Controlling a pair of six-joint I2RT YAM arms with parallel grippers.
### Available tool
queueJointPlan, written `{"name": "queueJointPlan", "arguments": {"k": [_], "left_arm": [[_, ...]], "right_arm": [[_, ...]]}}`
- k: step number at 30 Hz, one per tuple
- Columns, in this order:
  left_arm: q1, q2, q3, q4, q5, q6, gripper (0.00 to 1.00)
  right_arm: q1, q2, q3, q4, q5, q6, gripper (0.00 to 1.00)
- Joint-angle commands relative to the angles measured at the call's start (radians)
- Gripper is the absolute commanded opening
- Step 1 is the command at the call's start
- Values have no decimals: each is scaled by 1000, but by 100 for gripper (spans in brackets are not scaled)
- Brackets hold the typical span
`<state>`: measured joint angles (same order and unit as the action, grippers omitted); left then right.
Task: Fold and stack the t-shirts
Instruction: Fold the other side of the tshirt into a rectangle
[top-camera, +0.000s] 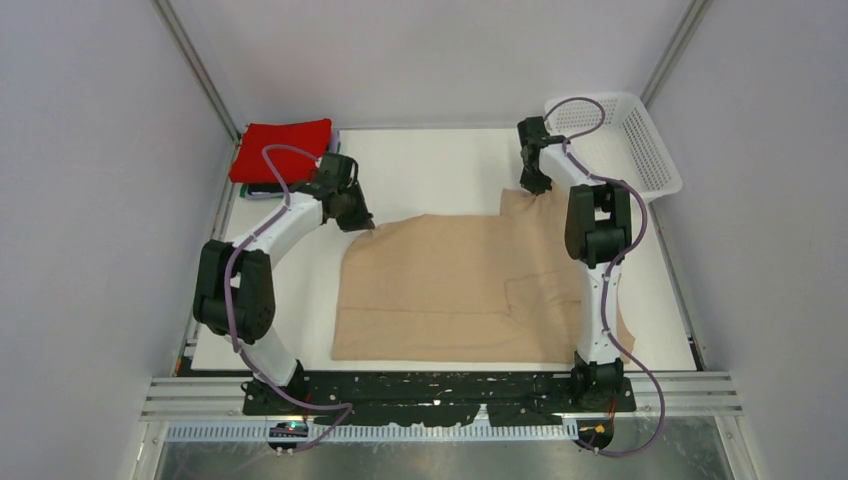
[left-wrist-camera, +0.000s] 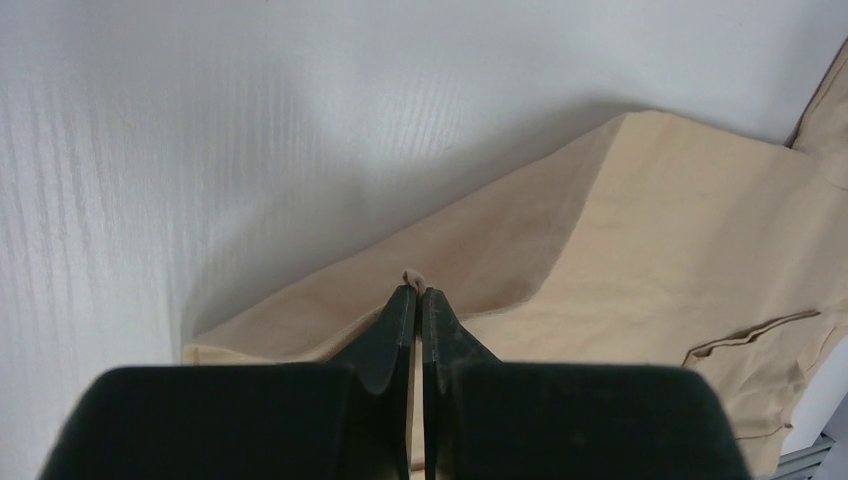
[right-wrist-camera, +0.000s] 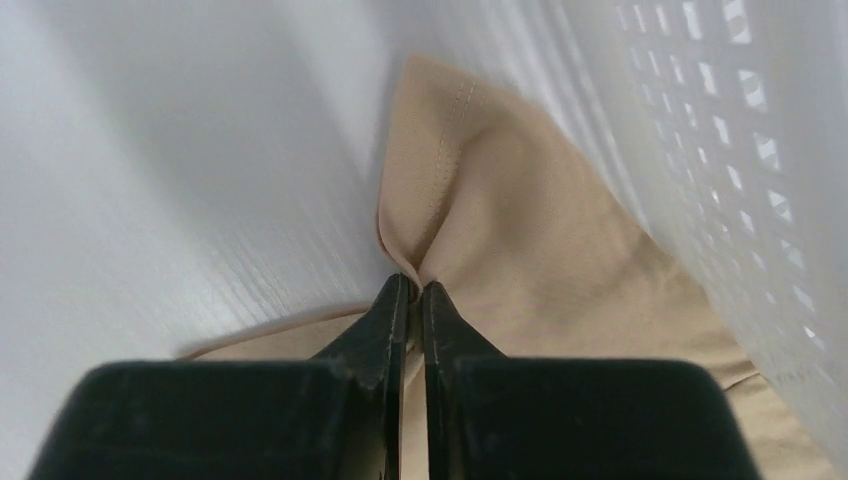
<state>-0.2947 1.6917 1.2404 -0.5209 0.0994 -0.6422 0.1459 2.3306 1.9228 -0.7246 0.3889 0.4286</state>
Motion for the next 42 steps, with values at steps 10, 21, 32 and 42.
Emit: {"name": "queueJointPlan", "arguments": {"k": [10,21,32,42], "left_arm": [[-8,-122,-91,61,6,41,0],[-34,-263,-234,70,-50,14,0],[-35,-436,-369,67,-132,-3,0],[-36,-514,-469,86,-139,-12,0]], "right_arm": [[9,-347,-344,268,-7,-23,5],[73,-708,-744,245,93,31,5],[136,-1068,-960,68,193,82,5],[245,-1245,-1102,-114,200,142,5]]}}
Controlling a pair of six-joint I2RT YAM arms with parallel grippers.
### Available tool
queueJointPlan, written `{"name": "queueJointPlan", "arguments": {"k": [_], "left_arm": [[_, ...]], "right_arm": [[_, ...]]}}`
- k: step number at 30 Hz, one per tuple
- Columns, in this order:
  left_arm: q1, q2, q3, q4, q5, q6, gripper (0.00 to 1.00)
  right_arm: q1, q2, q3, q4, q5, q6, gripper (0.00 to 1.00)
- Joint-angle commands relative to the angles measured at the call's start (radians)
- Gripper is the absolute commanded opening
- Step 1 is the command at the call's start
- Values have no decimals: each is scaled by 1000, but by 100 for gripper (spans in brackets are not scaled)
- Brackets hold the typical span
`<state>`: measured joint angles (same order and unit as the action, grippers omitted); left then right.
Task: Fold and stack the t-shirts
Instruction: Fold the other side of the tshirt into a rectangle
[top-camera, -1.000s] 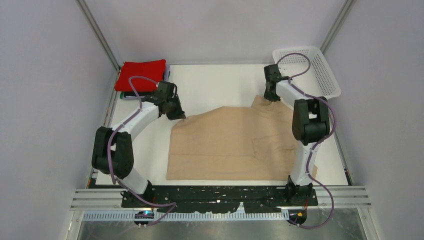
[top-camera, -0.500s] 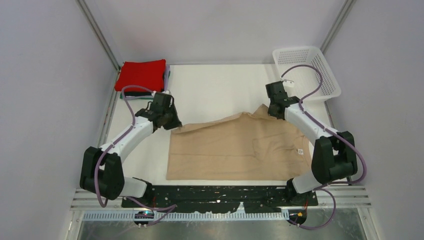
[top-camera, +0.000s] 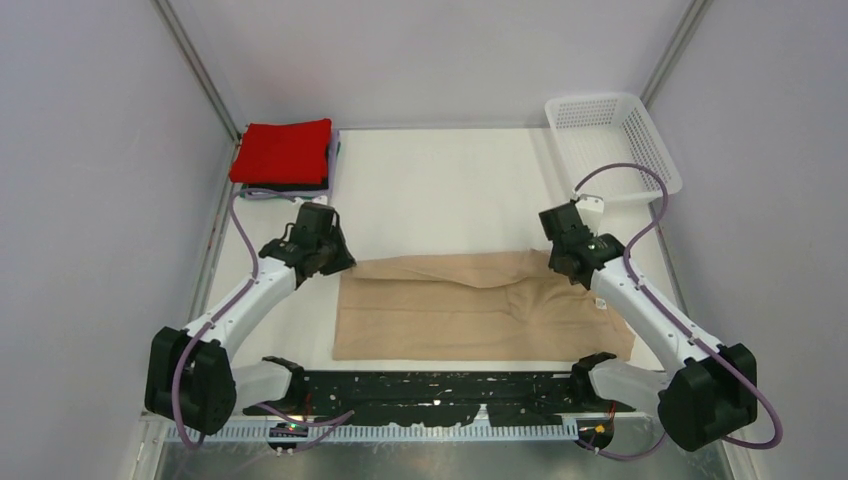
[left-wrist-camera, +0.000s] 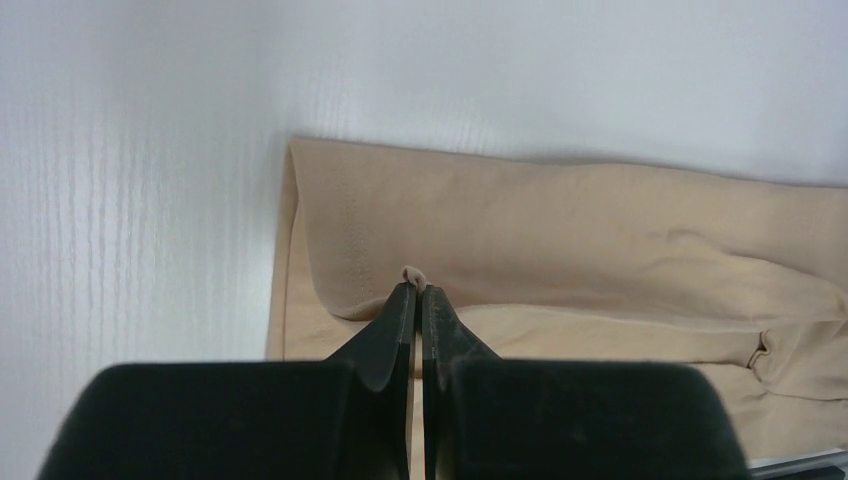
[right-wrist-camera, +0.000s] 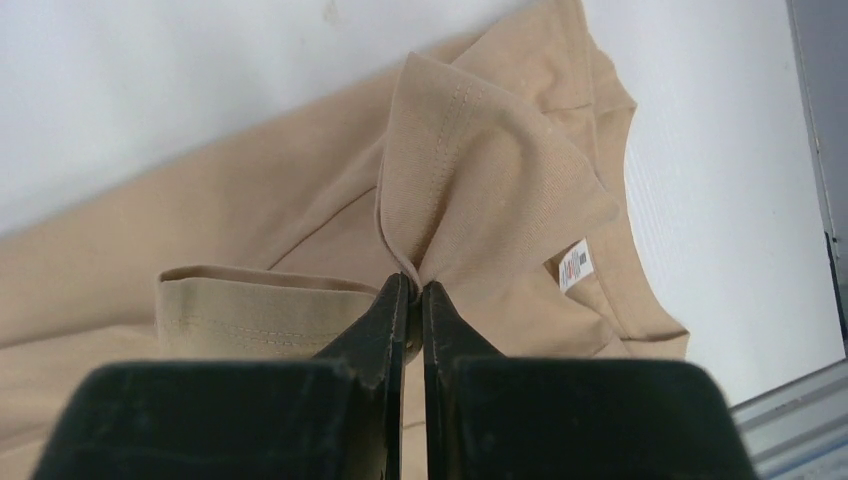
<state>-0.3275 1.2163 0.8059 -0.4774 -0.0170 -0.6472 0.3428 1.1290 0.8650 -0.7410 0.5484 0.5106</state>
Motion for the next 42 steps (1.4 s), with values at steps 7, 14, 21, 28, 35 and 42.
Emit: {"name": "queueJointPlan", "arguments": {"k": [7,14,21,28,35,42], "left_arm": [[-2,-45,-105,64,-20,-12,0],[-2,-74,-75,-53,-134,-47,50],[-5,-179,-25,-48,-51,-18,100],[-92,-15,3,149,229,-20,99],[-107,172,-20,201,277,-30,100],[-107,193,-75,239,261,-28,100]], "right_arm": [[91,-85,-134,-165,-9,174,14],[125,-224,-168,-306,-198,202,65],[125,-457,-109,-290,-211,141,96],[95,-325,-166,143,-338,45,95],[-64,60,-152,252,-512,19,95],[-67,25,-284,219,-652,54,96]]}}
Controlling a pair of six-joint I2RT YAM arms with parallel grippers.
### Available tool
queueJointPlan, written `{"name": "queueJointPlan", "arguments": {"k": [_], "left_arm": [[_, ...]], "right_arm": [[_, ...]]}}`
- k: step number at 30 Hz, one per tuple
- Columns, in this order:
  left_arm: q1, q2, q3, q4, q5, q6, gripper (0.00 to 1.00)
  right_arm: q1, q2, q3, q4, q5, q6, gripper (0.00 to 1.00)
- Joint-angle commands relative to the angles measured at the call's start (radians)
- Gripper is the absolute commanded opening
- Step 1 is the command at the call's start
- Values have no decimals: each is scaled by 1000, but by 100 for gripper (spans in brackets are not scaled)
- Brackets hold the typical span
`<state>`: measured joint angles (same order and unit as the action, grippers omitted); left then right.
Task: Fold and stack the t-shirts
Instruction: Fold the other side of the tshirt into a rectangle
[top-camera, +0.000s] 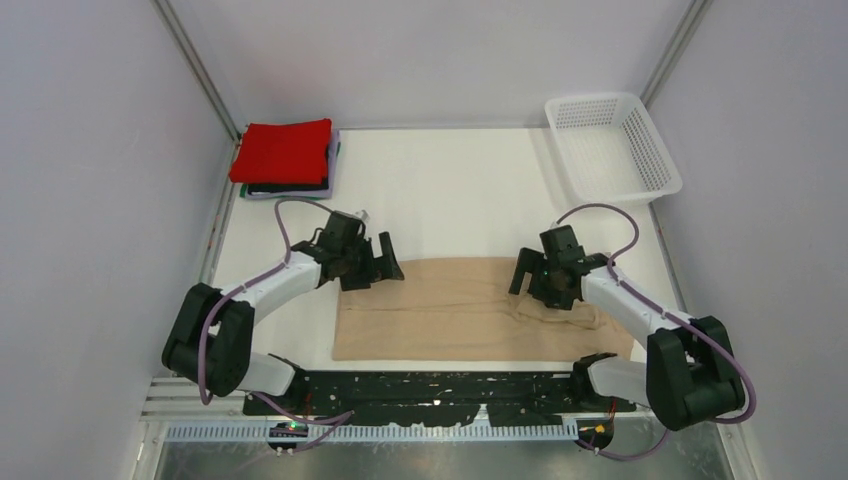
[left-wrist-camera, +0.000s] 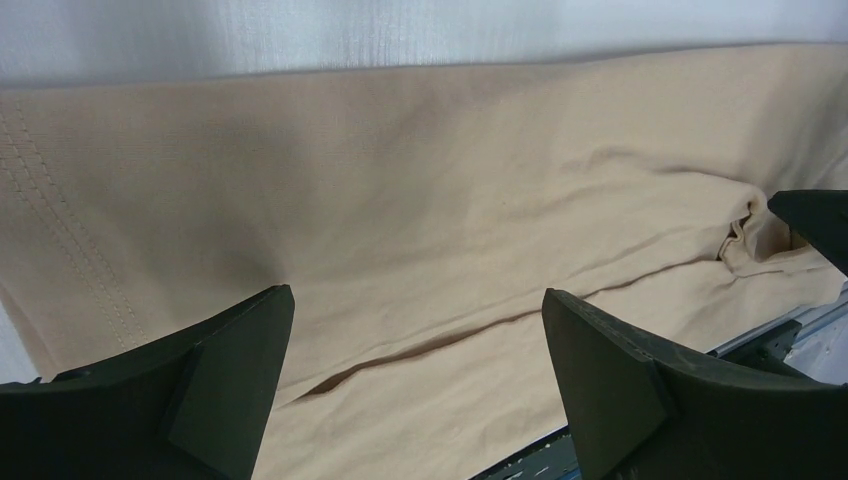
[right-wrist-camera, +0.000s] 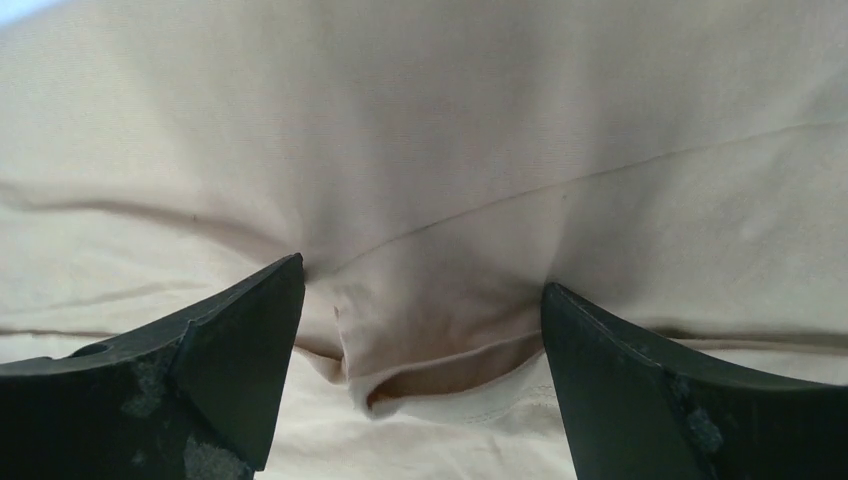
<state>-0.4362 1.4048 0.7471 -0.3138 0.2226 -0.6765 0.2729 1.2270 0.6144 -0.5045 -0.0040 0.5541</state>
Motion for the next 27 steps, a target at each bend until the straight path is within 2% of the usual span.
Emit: {"name": "queueJointPlan", "arguments": {"k": [1,6,11,17,22,25,27], "left_arm": [[2,12,-21,84,21,2,100],[2,55,-14,59,-25,5,100],[2,75,18,39,-33,13,100],[2,42,39,45,-22,10,100],[2,40,59,46,6,10,100],[2,42,55,48,13,9,100],[2,41,40,49,5,9,100]], "right_arm": [[3,-92,-39,-39,-87,6,96],[10,-242,-96,-258,-149,3,95],[73,-430,-73,-460,-212,54,96],[80,-520,7,-481,-226,57,95],[72,-503,104,-462,-56,58,95],[46,-441,86,-415,42,91,96],[4,-384,44,-352,43,93,95]]}}
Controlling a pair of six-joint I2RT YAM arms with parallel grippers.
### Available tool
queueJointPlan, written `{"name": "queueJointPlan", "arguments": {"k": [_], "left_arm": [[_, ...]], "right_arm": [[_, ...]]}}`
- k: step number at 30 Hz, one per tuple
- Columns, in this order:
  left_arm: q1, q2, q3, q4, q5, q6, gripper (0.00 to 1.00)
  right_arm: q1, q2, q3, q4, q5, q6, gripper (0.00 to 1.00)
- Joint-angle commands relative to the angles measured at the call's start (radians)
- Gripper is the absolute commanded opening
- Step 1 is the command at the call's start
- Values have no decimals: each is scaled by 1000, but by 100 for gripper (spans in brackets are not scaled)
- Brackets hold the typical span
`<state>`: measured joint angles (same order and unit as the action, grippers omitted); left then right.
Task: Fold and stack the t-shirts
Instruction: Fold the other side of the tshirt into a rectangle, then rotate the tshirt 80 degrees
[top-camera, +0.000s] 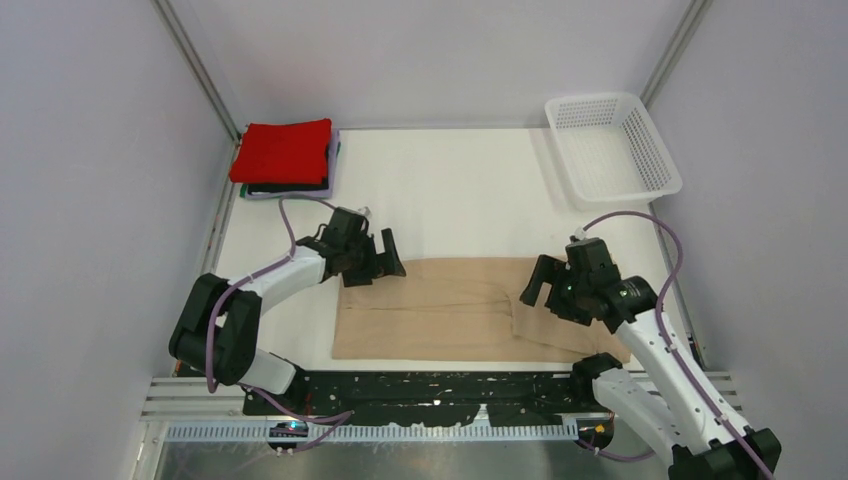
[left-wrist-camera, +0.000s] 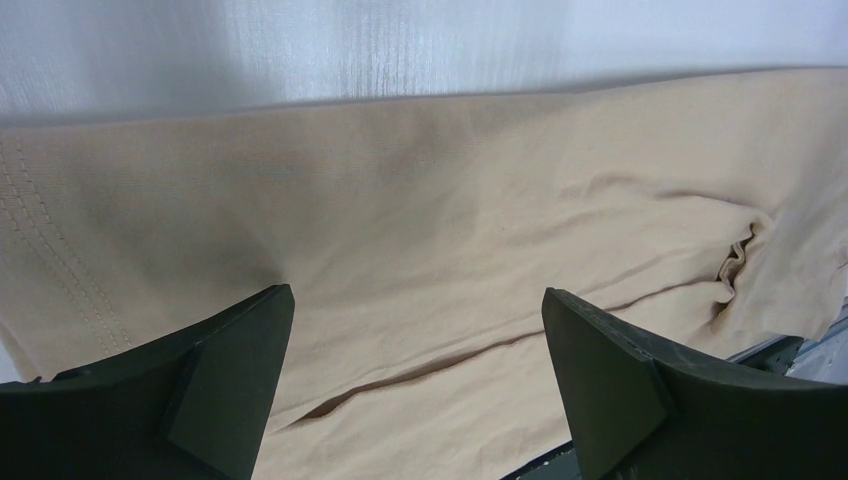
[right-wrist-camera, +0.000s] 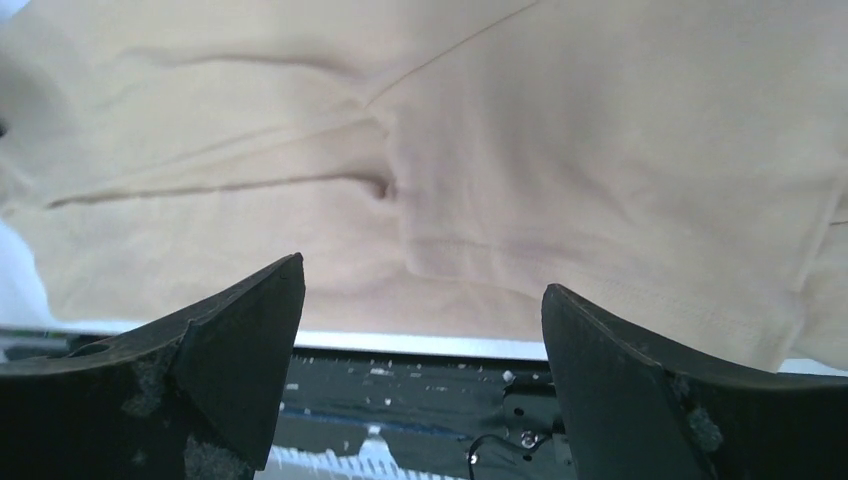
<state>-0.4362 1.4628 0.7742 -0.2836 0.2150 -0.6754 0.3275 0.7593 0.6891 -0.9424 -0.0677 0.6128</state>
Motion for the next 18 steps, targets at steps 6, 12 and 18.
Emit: {"name": "queueJointPlan", "arguments": {"k": [6,12,18], "left_arm": [[2,-42,-87,53,9,-2,100],[2,-161,-211,6,-78,-6,100],[2,-343,-305,-46,-108,-30,100]], "right_arm": [[-103,232,-169,487,141,123,95],[-90,504,-103,767,20,91,95],[-2,845,112,868,-49,69,95]]}}
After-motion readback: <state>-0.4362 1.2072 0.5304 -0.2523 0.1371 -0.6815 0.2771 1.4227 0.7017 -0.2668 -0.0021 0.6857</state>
